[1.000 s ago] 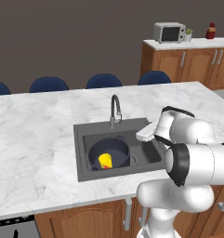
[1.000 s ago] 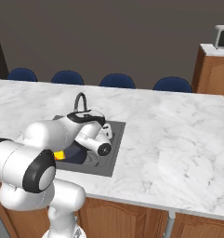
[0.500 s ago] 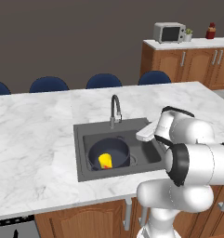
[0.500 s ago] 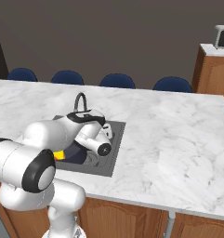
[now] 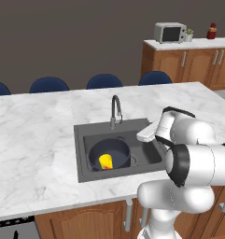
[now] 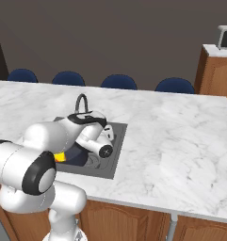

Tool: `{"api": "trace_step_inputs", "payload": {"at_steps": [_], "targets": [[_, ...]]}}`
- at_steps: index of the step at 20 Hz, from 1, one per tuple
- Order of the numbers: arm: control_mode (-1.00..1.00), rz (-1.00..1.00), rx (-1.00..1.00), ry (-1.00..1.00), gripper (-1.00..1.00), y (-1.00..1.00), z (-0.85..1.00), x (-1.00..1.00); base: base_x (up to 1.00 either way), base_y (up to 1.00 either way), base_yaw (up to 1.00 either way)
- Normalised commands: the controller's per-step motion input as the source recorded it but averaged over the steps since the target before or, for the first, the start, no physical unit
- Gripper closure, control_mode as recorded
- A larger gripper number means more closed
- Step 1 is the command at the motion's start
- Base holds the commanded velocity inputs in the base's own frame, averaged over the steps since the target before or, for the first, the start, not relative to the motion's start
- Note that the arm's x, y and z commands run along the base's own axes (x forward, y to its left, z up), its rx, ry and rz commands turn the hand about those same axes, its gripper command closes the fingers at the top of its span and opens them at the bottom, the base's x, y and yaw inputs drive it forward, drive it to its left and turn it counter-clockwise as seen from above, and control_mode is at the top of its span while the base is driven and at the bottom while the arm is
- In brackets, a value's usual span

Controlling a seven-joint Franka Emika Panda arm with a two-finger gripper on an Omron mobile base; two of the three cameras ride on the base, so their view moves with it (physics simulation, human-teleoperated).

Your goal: Pick the cup and pot and place them in the sink. Then turn on the water.

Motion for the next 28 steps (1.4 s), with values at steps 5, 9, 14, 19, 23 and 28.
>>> {"api": "trace_step_inputs", "payload": {"at_steps": [5,9,14,19,23,28], "targets": [[-1.00,0.00,0.00,-0.01,-1.00,0.00,0.00,0.00,0.00,0.00,0.00],[-1.00,0.00,0.00,-0.01,-1.00,0.00,0.00,0.02,0.00,0.00,0.00],[-1.00,0.00,0.00,-0.01,-1.00,0.00,0.00,0.12,0.00,0.00,0.00],[-1.00,0.00,0.00,-0.01,-1.00,0.00,0.00,0.17,0.00,0.00,0.00],[-1.00,0.00,0.00,-0.03,-1.00,0.00,0.00,0.07,0.00,0.00,0.00],[-1.00,0.00,0.01,-0.03,-1.00,0.00,0.00,0.02,0.00,0.00,0.00]]}}
